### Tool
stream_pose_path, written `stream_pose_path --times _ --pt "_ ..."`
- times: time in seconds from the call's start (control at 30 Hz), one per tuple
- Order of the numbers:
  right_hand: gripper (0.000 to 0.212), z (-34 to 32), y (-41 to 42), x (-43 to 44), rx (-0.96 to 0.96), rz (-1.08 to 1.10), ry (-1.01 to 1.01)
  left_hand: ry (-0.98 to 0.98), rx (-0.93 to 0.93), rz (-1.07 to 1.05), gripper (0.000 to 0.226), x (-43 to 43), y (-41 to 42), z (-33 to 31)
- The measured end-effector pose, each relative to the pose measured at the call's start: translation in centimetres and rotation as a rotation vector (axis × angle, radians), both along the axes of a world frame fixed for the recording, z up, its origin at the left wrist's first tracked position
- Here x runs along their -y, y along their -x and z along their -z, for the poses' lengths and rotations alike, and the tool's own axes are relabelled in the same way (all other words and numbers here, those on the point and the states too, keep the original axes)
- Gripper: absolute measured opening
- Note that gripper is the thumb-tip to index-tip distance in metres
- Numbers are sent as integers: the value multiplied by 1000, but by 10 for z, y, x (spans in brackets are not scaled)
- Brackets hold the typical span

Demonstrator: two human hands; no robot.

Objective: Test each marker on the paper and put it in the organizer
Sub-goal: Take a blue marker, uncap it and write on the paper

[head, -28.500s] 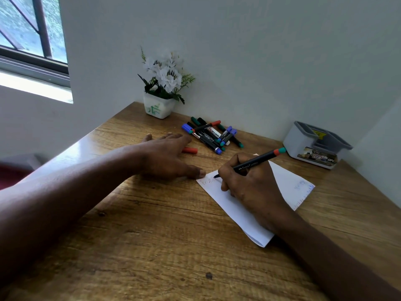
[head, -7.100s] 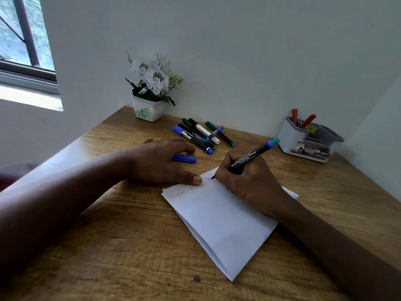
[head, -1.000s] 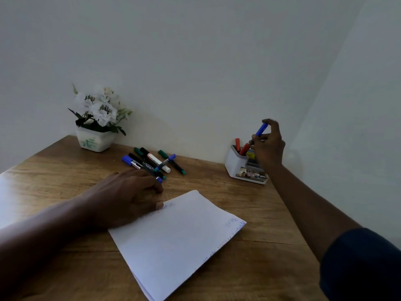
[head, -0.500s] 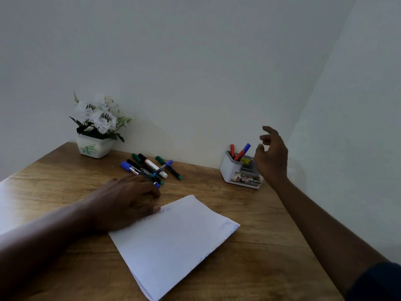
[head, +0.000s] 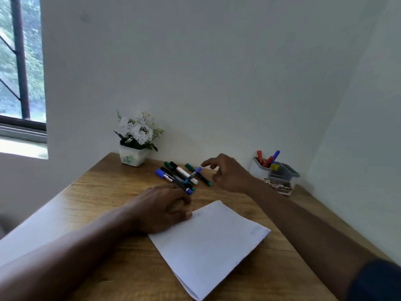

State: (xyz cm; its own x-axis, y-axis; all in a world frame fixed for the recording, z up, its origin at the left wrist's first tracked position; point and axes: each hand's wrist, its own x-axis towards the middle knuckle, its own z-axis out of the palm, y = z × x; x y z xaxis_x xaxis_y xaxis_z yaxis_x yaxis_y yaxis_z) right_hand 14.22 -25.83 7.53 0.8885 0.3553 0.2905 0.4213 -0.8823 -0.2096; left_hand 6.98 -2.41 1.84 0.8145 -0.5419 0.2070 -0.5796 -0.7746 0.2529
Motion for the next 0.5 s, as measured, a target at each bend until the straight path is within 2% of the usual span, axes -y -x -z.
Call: stream_pose_path --times 0.1,0.23,0.43,0.5 --pt "49 6 -22 -26 -3 -28 290 4 -31 -2 52 0 -3 2" --pt "44 19 -35 -43 133 -40 546 17 -50 6 53 -1 -6 4" --pt "30 20 -39 -28 370 -89 667 -60 -83 4 59 2 -5 4" --pt "25 13 -32 -20 480 -95 609 -96 -89 1 62 3 -3 3"
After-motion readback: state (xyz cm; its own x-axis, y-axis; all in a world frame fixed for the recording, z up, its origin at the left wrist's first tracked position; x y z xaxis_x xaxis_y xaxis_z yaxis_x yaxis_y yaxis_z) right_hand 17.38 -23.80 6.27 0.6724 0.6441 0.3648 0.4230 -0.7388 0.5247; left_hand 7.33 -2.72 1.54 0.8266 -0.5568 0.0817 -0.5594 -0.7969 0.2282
